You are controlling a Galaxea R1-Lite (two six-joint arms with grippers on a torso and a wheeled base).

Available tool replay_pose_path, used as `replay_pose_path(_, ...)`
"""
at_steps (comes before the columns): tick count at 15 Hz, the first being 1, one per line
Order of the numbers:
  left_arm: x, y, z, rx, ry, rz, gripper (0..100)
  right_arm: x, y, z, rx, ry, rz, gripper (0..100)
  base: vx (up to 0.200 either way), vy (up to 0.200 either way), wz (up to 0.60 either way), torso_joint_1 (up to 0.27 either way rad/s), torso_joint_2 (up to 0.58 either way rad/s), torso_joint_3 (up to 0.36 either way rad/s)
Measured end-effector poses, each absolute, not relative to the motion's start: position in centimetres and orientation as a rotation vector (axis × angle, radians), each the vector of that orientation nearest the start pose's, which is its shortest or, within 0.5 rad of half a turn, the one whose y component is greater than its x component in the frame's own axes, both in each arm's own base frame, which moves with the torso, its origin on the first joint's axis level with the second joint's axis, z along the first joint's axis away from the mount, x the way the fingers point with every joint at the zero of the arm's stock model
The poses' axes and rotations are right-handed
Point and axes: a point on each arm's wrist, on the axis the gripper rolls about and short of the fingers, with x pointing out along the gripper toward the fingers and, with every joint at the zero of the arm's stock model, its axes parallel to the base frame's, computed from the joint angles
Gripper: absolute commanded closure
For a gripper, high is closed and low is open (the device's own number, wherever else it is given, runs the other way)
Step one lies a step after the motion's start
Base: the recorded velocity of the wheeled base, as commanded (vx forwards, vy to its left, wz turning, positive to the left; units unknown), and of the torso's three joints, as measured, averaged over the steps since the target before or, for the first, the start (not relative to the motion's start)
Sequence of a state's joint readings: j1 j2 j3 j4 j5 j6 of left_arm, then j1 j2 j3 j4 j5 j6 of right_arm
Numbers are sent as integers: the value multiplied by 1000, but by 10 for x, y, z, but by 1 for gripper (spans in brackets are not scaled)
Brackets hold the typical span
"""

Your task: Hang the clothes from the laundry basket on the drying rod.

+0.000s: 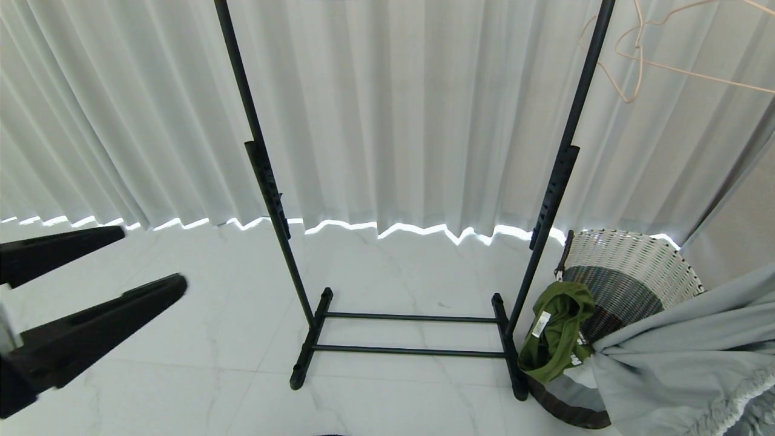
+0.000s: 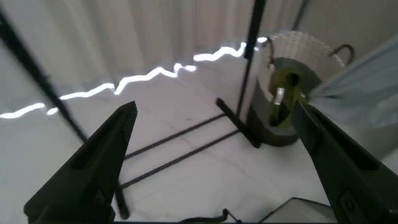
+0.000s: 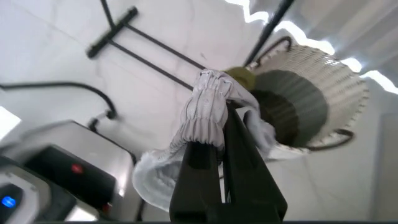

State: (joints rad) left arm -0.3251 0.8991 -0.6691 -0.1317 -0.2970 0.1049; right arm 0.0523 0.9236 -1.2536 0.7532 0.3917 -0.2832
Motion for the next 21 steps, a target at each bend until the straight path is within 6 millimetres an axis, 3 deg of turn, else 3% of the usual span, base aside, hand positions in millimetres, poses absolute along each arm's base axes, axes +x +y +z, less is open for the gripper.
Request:
replay_pose_path(3,139,-95,252,85,200,-723,0,72,18,327,-149,363,549,100,0,0,0,0,0,0)
replay_pose_path(6,155,-167,234,-12,345,-784,0,90,25,327,-158,362,598,100,0,0,0,0,0,0)
replay_pose_path(10,144,-274,203,-163,474,-828,0,104,32,323,-151,404,640,100,0,0,0,0,0,0)
replay_pose_path(13,130,-340,176,-190,528,-838,0,111,35,322,-122,397,638,100,0,0,0,0,0,0)
replay_pose_path(17,130,-394,134,-147,562,-823,0,114,38,312,-106,418,652,100,0,0,0,0,0,0)
replay_pose_path(21,145,-414,97,-106,582,-749,0,107,36,313,-89,411,650,100,0,0,0,0,0,0)
